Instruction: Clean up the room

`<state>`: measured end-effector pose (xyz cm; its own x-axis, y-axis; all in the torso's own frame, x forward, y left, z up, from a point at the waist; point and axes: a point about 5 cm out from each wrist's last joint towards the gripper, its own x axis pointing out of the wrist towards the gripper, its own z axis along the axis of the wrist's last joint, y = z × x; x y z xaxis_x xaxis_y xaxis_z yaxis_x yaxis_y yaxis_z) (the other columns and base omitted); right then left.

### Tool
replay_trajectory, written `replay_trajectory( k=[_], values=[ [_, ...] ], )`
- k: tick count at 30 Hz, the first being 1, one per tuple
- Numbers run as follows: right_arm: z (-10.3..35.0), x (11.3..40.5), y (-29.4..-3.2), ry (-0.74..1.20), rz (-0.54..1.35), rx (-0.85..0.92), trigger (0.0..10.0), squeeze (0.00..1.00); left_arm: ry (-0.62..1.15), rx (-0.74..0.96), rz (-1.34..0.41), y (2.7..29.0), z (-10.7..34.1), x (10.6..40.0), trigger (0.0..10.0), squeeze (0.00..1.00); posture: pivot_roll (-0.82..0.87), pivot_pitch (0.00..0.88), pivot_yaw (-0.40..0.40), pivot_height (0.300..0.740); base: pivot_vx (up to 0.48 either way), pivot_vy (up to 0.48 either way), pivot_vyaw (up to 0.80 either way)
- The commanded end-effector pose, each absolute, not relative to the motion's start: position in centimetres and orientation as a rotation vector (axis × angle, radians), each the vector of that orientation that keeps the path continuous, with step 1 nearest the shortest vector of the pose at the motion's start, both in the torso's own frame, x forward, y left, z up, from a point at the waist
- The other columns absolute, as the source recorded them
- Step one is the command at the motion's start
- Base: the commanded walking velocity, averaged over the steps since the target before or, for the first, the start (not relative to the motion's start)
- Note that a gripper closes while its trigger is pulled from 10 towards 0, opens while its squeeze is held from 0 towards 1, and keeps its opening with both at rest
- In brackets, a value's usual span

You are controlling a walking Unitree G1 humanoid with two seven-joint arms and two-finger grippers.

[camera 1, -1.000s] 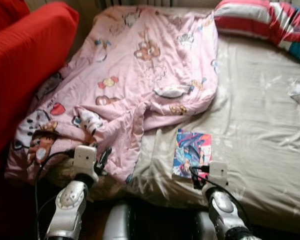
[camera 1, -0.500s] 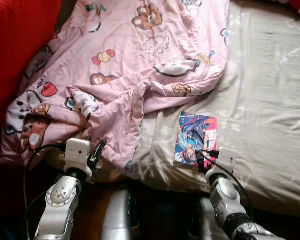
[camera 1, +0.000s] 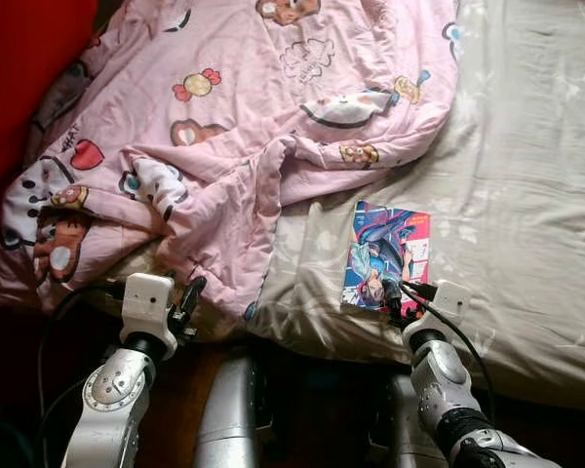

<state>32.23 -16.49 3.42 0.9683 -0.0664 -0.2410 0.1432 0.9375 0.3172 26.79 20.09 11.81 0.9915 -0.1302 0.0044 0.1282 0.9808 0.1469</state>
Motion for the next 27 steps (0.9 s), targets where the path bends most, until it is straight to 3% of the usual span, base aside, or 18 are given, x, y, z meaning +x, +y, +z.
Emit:
replay_trajectory(
  k=[1,11,20,27],
  values=[
    [2.0,31.0,-16.6,0.278,-0.134,0.367,10.0,0.0,0.024,0.144,-0.12,20.4,11.2,26.1,10.0,0.0,0.12,0.454,0.089,0.628,0.0,0.0,0.0],
    [1.1,30.1,-16.8,0.287,-0.137,0.377,10.0,0.0,0.03,0.145,-0.123,20.2,11.2,26.1,10.0,0.0,0.11,0.45,0.087,0.628,0.0,0.0,0.0],
    [0.3,29.4,-15.4,0.316,-0.051,0.434,10.0,0.0,0.014,0.157,-0.146,19.7,11.7,26.2,10.0,0.0,0.11,0.445,0.094,0.628,0.0,0.0,0.0],
    [-0.8,28.6,-14.5,0.371,-0.018,0.603,10.0,0.0,0.013,0.166,-0.153,19.6,11.8,26.3,10.0,0.0,0.11,0.445,0.094,0.628,0.0,0.0,0.0]
  ],
)
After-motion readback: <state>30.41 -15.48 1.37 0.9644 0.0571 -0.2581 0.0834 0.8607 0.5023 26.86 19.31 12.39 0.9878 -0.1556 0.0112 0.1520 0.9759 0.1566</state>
